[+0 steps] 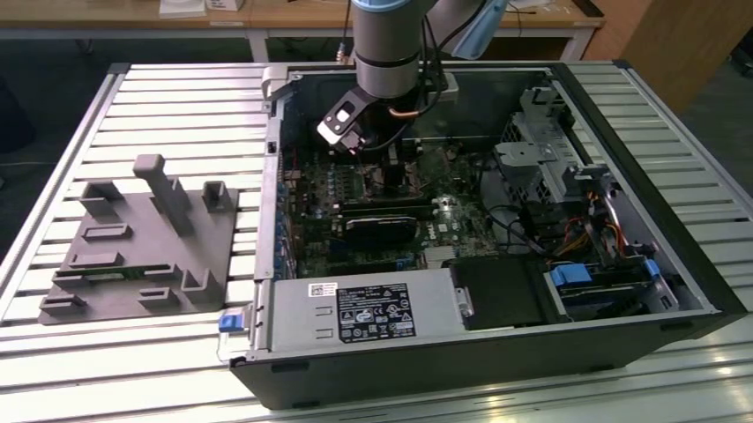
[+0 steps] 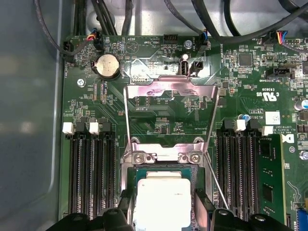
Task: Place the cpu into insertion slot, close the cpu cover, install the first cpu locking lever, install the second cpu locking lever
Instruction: 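Place the cpu into insertion slot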
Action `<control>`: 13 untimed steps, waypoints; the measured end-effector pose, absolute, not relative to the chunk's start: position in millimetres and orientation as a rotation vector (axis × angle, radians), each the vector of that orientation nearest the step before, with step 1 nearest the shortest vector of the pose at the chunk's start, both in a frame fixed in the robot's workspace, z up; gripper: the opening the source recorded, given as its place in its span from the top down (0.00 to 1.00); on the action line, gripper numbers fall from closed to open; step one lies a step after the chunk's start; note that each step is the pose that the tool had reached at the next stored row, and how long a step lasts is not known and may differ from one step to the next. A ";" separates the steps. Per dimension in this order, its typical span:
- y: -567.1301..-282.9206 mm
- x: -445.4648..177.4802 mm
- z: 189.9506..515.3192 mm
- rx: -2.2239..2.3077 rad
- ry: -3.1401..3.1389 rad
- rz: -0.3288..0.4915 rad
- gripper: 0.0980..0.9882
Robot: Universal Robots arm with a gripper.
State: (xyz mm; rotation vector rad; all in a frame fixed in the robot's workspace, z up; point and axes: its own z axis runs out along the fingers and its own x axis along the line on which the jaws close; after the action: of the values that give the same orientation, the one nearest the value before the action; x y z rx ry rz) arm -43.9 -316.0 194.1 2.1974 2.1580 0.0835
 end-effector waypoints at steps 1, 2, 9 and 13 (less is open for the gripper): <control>-316.0 -43.9 194.1 2.197 2.158 0.083 0.42; -316.1 -43.9 194.2 2.197 2.158 0.083 0.42; -316.1 -43.9 194.5 2.197 2.158 0.082 0.44; -316.1 -43.9 194.5 2.197 2.158 0.083 0.51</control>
State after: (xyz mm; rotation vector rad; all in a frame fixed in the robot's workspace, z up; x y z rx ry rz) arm -43.9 -316.1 194.5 2.1974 2.1580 0.0829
